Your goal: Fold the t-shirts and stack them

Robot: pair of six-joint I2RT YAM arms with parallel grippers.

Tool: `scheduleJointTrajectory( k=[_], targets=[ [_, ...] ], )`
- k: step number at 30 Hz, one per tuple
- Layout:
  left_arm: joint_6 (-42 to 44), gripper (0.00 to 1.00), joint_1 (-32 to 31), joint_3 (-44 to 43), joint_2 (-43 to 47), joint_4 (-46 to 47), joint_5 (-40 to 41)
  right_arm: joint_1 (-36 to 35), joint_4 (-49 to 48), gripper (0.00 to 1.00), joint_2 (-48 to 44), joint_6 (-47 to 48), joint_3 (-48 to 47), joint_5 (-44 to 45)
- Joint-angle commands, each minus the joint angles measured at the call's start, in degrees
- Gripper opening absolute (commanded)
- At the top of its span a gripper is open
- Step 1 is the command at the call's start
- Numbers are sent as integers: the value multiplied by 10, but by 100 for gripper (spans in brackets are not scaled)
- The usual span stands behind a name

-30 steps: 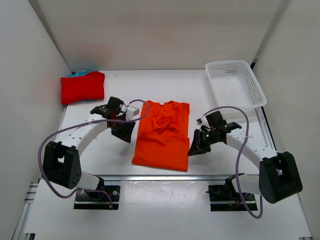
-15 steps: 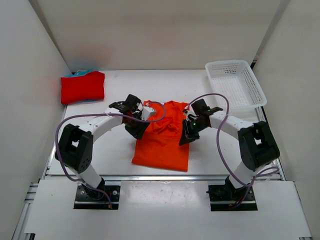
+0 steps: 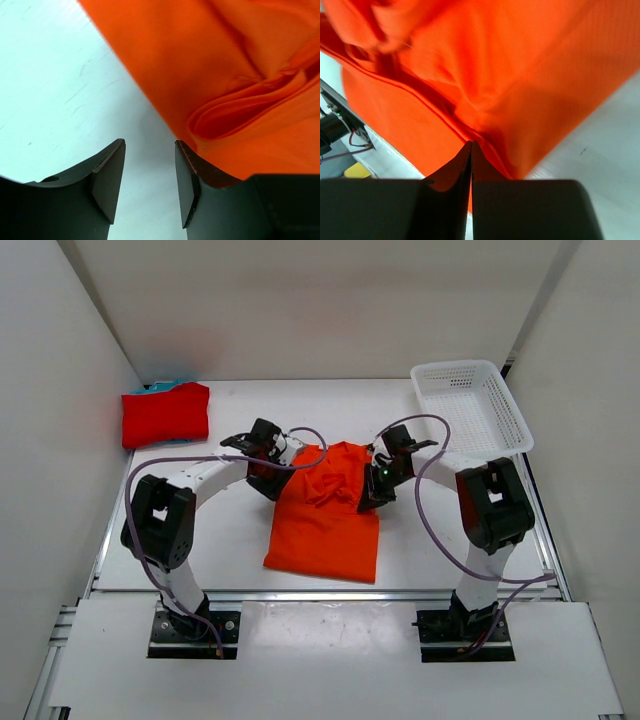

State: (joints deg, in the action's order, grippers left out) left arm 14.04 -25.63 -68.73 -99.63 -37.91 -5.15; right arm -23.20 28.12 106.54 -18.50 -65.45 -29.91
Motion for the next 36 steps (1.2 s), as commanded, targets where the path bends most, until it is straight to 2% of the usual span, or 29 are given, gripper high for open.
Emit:
scheduleJointTrajectory(
  k=[1,3,5,7,9,15,20,25,27,36],
  targets=[
    [3,56,13,-9,37,-3,32,3,1,6,-17,28,-48,3],
    [21,58,16,-22,65,-22,49,4,21,15,-32,28,-64,13],
    [28,67,17,-24,87,-38,51,3,49,27,-63,32,-68,36],
    [49,75,5,-6,117,-62,59,-6,66,33,-95,36,-50,53],
    [66,79,-4,28,163,-80,47,-14,78,39,-142,30,-1,70],
    [88,82,-35,163,248,-93,-24,-45,62,55,-286,-45,181,95],
    [48,81,-73,208,243,-79,-70,-94,15,56,-346,-140,290,108],
    [-36,82,-72,246,240,-27,-86,-93,-36,57,-377,-193,350,115],
    [-61,81,-53,259,230,-23,-119,-84,-68,56,-379,-205,359,106],
    [-87,79,-49,261,206,-30,-101,-108,-97,57,-335,-237,365,88]
  ],
)
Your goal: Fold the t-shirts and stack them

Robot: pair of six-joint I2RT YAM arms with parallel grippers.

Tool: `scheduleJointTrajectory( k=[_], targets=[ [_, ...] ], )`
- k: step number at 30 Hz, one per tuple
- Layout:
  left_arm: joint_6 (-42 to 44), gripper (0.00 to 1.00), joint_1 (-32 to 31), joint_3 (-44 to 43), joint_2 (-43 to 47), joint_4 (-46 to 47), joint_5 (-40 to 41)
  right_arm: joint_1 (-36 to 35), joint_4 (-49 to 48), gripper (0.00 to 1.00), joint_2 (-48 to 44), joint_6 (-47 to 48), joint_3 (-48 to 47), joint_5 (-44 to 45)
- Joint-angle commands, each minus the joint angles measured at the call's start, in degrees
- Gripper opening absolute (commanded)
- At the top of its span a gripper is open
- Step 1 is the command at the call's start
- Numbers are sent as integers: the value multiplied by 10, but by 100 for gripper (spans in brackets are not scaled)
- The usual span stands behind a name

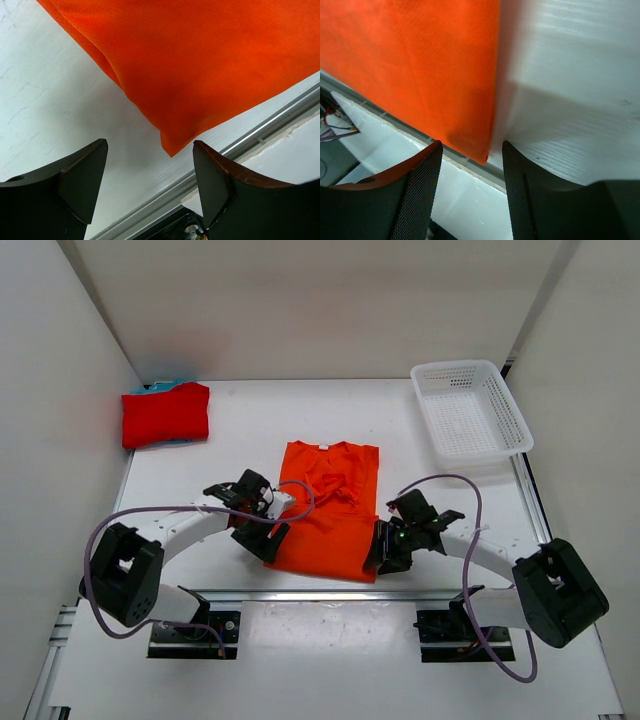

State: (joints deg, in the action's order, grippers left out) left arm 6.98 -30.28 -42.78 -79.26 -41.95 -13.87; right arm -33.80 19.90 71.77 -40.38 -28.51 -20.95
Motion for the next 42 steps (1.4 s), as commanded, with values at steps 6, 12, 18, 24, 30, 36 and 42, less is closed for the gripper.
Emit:
scheduleJointTrajectory(
  k=[6,12,18,24,30,36,42],
  targets=[
    [-22,78,-4,4,-29,21,-16,-1,14,57,23,-5,1,-34],
    [-26,68,-6,-2,-45,27,-24,-22,-1,55,45,-14,6,-51],
    [-29,21,-14,-12,-58,38,-41,-17,-11,0,78,7,-10,-80],
    [-21,0,-13,-52,-50,14,-46,15,0,0,43,19,-46,-75],
    [7,0,-10,-81,-32,-33,-9,29,47,0,45,50,-98,-92],
    [47,0,-6,-142,-26,-75,24,44,118,0,54,93,-170,-123],
    [65,0,13,-275,-83,-116,14,89,167,0,92,127,-252,-143]
  ],
)
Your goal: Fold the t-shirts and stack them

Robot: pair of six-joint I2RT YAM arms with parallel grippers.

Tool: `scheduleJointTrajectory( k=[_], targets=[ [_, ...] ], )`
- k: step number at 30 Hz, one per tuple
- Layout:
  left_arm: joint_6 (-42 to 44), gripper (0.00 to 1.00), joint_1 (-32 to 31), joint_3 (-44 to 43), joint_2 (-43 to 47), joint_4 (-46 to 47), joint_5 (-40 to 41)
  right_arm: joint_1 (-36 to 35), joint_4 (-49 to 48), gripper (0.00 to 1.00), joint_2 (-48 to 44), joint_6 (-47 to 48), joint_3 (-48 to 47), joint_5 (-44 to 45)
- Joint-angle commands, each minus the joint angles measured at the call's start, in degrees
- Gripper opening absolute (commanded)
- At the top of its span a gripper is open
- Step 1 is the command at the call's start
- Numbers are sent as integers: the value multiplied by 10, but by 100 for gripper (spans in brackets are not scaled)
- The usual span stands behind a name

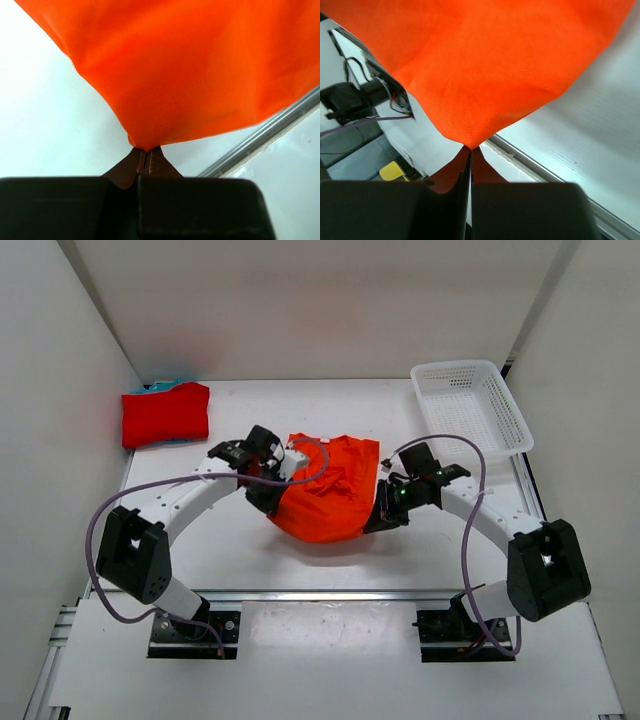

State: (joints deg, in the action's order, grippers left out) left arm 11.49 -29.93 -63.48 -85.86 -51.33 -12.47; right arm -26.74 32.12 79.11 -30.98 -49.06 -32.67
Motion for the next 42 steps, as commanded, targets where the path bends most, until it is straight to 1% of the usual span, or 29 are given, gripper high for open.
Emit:
scheduleJointTrajectory(
  k=[1,4,6,7,10,16,20,23,26,30,34,37,39,40,42],
  targets=[
    [20,0,17,-86,-35,-33,-4,28,46,0,30,40,-66,-30],
    [24,0,40,-191,-86,-68,-13,55,60,0,64,59,-134,-42],
    [22,0,47,-240,-122,-81,-12,72,67,1,89,75,-187,-51],
    [23,0,47,-268,-128,-81,-9,73,70,0,109,80,-197,-60],
    [23,0,50,-327,-168,-83,-10,109,66,0,150,78,-244,-83],
    [-15,0,64,-438,-250,-78,-21,138,87,0,234,110,-331,-93],
    [-32,0,73,-508,-294,-69,-5,158,94,0,283,110,-385,-107],
    [-44,0,81,-540,-315,-51,-1,165,91,0,313,104,-442,-111],
    [-52,0,91,-552,-328,-37,-4,173,103,0,343,97,-497,-113],
    [-69,0,101,-574,-347,-14,1,186,87,0,370,74,-532,-129],
    [-88,0,106,-637,-388,11,7,199,69,0,414,49,-582,-132],
    [-101,0,110,-675,-424,33,2,208,89,0,474,41,-672,-133],
    [-110,0,116,-697,-456,58,3,213,113,0,548,34,-779,-134],
    [-111,0,114,-718,-459,61,10,217,122,0,562,29,-806,-138],
    [-138,3,119,-756,-505,81,24,227,123,0,637,-6,-914,-142]
  ],
)
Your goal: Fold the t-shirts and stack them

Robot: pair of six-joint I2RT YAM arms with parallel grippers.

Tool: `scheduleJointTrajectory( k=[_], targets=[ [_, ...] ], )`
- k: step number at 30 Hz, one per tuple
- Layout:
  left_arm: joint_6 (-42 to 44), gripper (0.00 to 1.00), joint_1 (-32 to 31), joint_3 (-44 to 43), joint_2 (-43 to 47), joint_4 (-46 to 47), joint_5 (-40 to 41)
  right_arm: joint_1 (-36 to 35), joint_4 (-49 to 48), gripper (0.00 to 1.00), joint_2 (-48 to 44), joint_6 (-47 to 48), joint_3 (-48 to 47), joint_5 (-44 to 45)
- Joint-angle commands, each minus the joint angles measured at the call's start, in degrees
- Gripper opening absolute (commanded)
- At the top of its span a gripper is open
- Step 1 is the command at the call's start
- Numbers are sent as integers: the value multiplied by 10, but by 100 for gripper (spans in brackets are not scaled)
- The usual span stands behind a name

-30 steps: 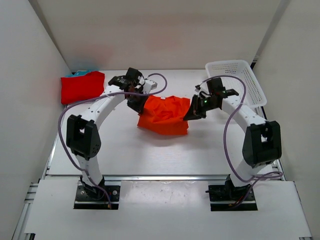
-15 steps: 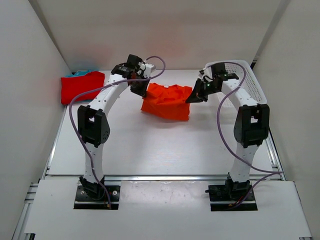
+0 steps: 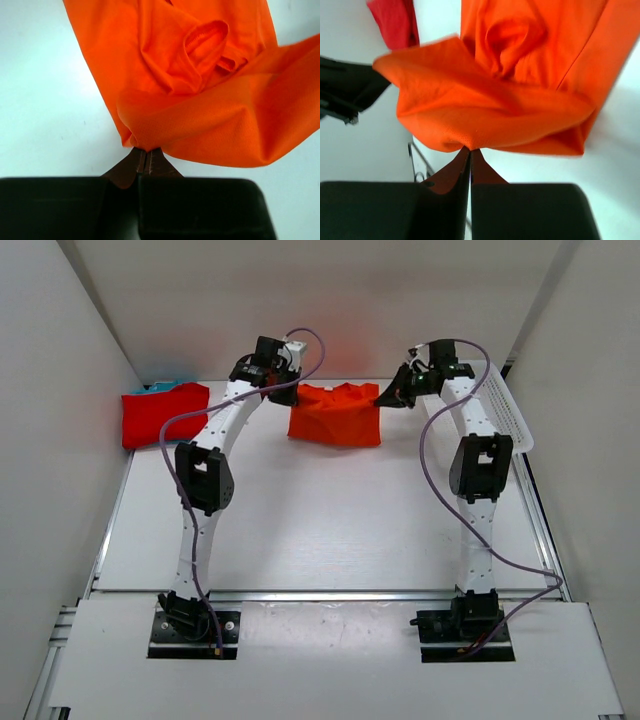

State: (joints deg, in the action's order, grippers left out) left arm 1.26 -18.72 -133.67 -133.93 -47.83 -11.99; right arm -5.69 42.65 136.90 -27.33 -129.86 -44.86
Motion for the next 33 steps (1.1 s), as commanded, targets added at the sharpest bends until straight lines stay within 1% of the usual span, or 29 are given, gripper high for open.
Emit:
scheduleJointTrajectory(
  k=[1,2,3,4,5,6,7,8,9,10,11,13,14,16,17,19,20,21,22,23,25,26,27,29,31,33],
  targets=[
    [-44,3,7,-78,-31,50,27,23,8,0,77,-56,-135,-14],
    [-46,4,14,-86,-52,62,29,26,-7,0,113,-83,-183,-19],
    [-51,7,13,-100,-66,79,38,31,-37,0,145,-116,-227,-22],
    [-60,8,15,-108,-75,87,44,37,-55,0,160,-136,-245,-20],
    [-70,10,18,-110,-87,108,53,41,-111,0,177,-175,-250,-29],
    [-79,14,22,-115,-98,130,63,40,-181,0,183,-215,-235,-30],
    [-85,20,25,-116,-113,149,68,38,-214,0,186,-242,-210,-26],
    [-95,26,32,-115,-118,157,79,36,-269,0,187,-253,-197,-12],
    [-105,39,32,-127,-131,169,89,34,-306,7,187,-259,-180,5],
    [-102,49,33,-128,-136,177,93,30,-312,18,191,-262,-180,13],
    [-100,54,35,-128,-143,176,101,28,-327,25,197,-263,-186,21],
    [-100,65,41,-122,-146,176,106,24,-330,47,216,-260,-207,22],
    [-104,69,47,-117,-146,171,110,21,-330,54,220,-256,-217,22],
    [-104,72,56,-106,-139,166,116,19,-318,76,217,-238,-219,28],
    [-101,72,60,-99,-132,156,119,19,-318,80,209,-224,-215,32],
    [-100,71,64,-73,-114,147,95,19,-285,96,192,-194,-219,45],
    [-99,73,68,-61,-102,137,85,20,-274,99,177,-166,-220,56],
    [-91,73,66,-40,-89,123,67,17,-230,99,170,-157,-224,61],
    [-85,75,65,-20,-82,120,51,10,-184,100,154,-123,-225,79],
    [-86,75,66,-6,-71,111,44,4,-161,99,137,-94,-221,90],
    [-77,80,58,14,-67,96,-12,-12,-75,99,113,-49,-215,157],
    [-74,82,52,20,-69,89,-17,-24,-32,99,100,-15,-207,206],
    [-77,83,44,23,-66,85,-26,-34,-11,99,93,-4,-199,230],
    [-75,88,37,31,-69,84,-29,-48,51,99,75,12,-174,314],
    [-85,92,28,29,-73,85,-38,-56,87,99,76,4,-168,363],
    [-91,95,31,19,-80,95,-25,-62,96,99,91,11,-172,381]
  ],
)
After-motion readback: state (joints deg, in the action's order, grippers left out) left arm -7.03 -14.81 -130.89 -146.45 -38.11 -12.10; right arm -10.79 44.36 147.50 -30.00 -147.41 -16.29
